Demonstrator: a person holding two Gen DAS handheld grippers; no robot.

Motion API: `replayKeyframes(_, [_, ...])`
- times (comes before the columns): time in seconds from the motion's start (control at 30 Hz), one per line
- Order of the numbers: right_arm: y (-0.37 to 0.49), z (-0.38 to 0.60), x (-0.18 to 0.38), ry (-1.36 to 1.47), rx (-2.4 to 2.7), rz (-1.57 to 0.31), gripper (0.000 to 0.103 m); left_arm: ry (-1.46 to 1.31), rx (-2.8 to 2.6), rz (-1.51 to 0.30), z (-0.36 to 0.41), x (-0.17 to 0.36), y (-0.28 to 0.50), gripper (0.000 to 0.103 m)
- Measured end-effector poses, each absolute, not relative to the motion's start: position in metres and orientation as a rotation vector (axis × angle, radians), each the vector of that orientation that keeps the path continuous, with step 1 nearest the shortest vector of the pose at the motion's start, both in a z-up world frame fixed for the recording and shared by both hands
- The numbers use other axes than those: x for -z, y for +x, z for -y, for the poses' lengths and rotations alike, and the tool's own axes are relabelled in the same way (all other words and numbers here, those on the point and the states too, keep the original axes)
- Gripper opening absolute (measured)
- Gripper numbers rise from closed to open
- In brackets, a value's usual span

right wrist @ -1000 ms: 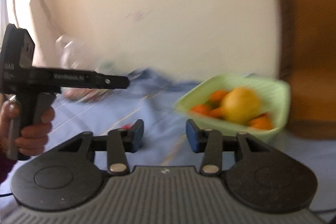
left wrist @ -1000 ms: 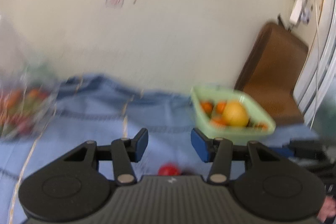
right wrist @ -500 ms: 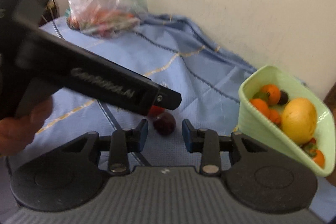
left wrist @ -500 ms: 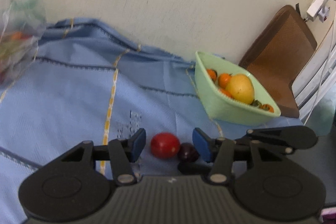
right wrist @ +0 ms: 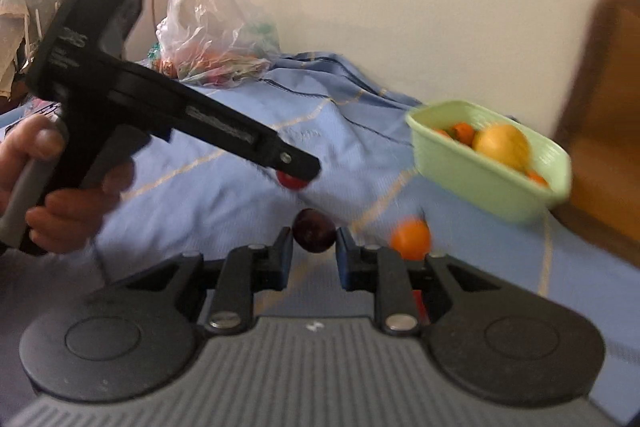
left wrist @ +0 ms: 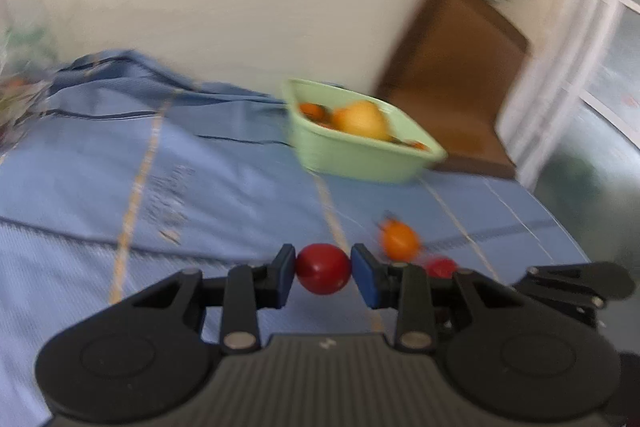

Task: Organize fruits
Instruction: 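Grasp a red cherry tomato with the left tool while the right tool grasps a dark plum, then hold the red tomato in the left tool and the plum in the right tool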

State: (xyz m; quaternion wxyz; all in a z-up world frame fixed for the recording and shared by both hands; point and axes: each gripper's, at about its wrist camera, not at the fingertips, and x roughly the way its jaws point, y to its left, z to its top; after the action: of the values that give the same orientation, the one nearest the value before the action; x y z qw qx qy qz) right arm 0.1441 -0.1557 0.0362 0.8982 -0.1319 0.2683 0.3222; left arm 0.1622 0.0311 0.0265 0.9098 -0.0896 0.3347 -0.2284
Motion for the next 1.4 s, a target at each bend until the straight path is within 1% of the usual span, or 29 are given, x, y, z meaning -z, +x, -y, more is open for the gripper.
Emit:
replayKeyframes(0.13, [0.114, 0.192, -0.028, -0.171, -0.588, -0.572, 0.026, -0.117, 0.522, -0.674, -0.007, -0.026, 0.123, 0.031])
replayKeyframes(0.3, [0.091, 0.222, -0.022, -0.082, -0.495, -0.568, 0.026, -0.05, 0.55, -0.669, 0.016, -0.021, 0.092, 0.031])
replayKeyframes(0.57, [0.078, 0.224, -0.01, -0.137, -0.446, -0.551, 0.027, 0.02, 0.489, -0.67, 0.029, -0.013, 0.074, 0.033])
replayKeyframes(0.7, [0.075, 0.226, -0.007, -0.129, -0.433, -0.537, 0.027, 0.063, 0.452, -0.641, 0.033, -0.015, 0.068, 0.041])
replayKeyframes(0.83, [0.072, 0.228, -0.005, -0.114, -0.426, -0.53, 0.028, 0.087, 0.441, -0.617, 0.036, -0.016, 0.062, 0.045])
replayKeyframes(0.9, [0.071, 0.227, -0.004, -0.112, -0.424, -0.528, 0.03, 0.093, 0.435, -0.614, 0.037, -0.014, 0.06, 0.045])
replayKeyframes(0.97, [0.071, 0.226, -0.005, -0.109, -0.425, -0.52, 0.041, 0.096, 0.431, -0.615, 0.037, -0.012, 0.06, 0.045])
replayKeyframes(1.0, [0.071, 0.226, -0.005, -0.109, -0.425, -0.509, 0.043, 0.098, 0.427, -0.615, 0.038, -0.01, 0.06, 0.045])
replayKeyframes(1.17, [0.072, 0.223, -0.003, -0.119, -0.418, -0.508, 0.043, 0.103, 0.414, -0.623, 0.036, -0.002, 0.063, 0.044])
replayKeyframes(1.4, [0.071, 0.224, -0.003, -0.107, -0.409, -0.52, 0.042, 0.085, 0.413, -0.613, 0.033, -0.002, 0.063, 0.037])
